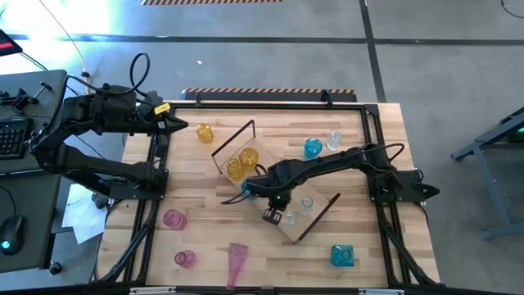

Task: Sort vases onto shelf
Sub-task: Adjust the crystal vases on the shelf

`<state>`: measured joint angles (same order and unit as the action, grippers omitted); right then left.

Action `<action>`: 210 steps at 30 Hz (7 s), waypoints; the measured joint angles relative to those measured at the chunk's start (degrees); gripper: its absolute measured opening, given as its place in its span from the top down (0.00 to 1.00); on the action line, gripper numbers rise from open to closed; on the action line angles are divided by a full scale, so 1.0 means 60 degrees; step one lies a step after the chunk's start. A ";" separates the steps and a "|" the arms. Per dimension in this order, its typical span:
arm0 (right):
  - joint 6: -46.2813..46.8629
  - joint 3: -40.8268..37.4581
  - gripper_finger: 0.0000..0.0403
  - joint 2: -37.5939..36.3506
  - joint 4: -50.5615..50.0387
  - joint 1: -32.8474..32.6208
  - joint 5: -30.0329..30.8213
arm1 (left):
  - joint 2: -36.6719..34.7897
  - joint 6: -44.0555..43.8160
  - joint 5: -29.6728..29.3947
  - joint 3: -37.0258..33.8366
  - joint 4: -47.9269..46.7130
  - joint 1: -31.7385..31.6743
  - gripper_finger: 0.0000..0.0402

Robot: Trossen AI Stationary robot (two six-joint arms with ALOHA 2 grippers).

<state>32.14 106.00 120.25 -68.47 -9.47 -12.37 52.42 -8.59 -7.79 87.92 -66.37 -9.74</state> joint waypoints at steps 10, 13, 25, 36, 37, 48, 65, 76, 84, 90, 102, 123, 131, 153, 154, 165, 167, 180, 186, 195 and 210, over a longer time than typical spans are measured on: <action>0.0064 0.0000 1.00 0.0000 -0.0273 -0.0161 -0.0232 | 0.0000 -0.0141 0.0004 0.0000 0.0000 0.0000 1.00; 0.0089 0.0000 1.00 0.0000 -0.0273 -0.0235 -0.0235 | 0.0000 -0.0217 0.0001 0.0000 0.0000 0.0000 1.00; 0.0535 0.0000 1.00 0.0000 -0.0364 -0.0453 -0.0309 | 0.0000 -0.0217 0.0000 0.0000 0.0000 0.0000 1.00; 0.0794 0.0000 1.00 0.0000 -0.0375 -0.0600 -0.0351 | 0.0000 -0.0145 0.0000 0.0000 0.0000 0.0000 1.00; 0.0853 0.0000 1.00 0.0000 -0.0375 -0.0575 -0.0262 | 0.0000 -0.0141 0.0000 0.0000 0.0000 0.0000 1.00; 0.0823 0.0000 1.00 0.0000 -0.0435 -0.0405 0.0033 | 0.0000 -0.0203 0.0004 0.0000 -0.0004 0.0000 1.00; 0.1031 0.2217 1.00 -0.0018 -0.0075 -0.0763 0.1593 | -0.0004 -0.0210 0.0244 0.0000 0.0000 0.0002 1.00; 0.3847 0.2244 1.00 -0.0007 -0.0074 -0.2602 0.0958 | 0.0000 -0.0042 0.0247 0.0000 -0.0004 0.0003 1.00; 0.4803 0.2193 1.00 0.0051 -0.0112 -0.2976 0.0853 | -0.0004 0.0164 0.0248 0.0000 -0.0004 0.0004 1.00; 0.3747 0.2179 1.00 0.0741 -0.0062 -0.2864 -0.0100 | -0.0004 0.0223 0.0447 0.0004 -0.0001 0.0003 1.00; 0.3276 0.2178 1.00 0.1020 -0.0626 -0.2798 0.0391 | -0.0315 0.0200 0.0463 0.0007 -0.0002 0.0000 1.00; 0.2220 0.2178 1.00 0.1020 -0.1186 -0.2422 0.0270 | -0.0663 -0.0204 0.0459 0.0007 -0.0001 0.0004 1.00; 0.1729 0.2178 1.00 0.1294 -0.1406 -0.2419 0.0206 | -0.0663 -0.0277 0.0459 0.0007 -0.0001 0.0004 1.00; 0.0648 0.2178 1.00 0.1355 -0.1552 -0.1662 0.0649 | -0.0744 -0.0305 0.0594 0.0004 0.0025 0.0004 1.00; 0.0633 0.2178 1.00 0.1355 -0.1558 -0.1621 0.0659 | -0.0747 -0.0305 0.0594 0.0004 0.0024 0.0004 1.00; 0.0604 0.2178 1.00 0.1355 -0.0623 -0.1299 0.0462 | -0.0819 -0.0301 0.0594 0.0000 0.0025 0.0004 1.00; 0.0615 0.2178 1.00 0.1355 -0.0545 -0.1245 0.0578 | -0.0820 -0.0298 0.0594 0.0000 0.0025 0.0004 1.00; 0.0641 0.2178 1.00 0.1355 -0.1570 -0.0399 0.1236 | -0.0812 -0.0214 0.0510 0.0000 0.0025 0.0001 1.00; 0.0670 0.2178 1.00 0.1352 -0.2452 -0.0359 0.1236 | -0.0926 -0.0276 0.0505 0.0000 -0.0015 0.0000 1.00; 0.1153 0.2178 1.00 0.1351 -0.2630 -0.0624 0.1028 | -0.1209 -0.0280 0.0425 0.0000 -0.0015 0.0000 1.00; 0.1910 0.2178 1.00 0.1337 -0.2780 -0.0897 0.0834 | -0.1249 -0.0196 0.0403 0.0000 -0.0015 0.0002 1.00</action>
<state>43.60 119.07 128.27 -85.14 -14.86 -7.36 44.93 -9.76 -5.38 87.92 -66.46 -9.72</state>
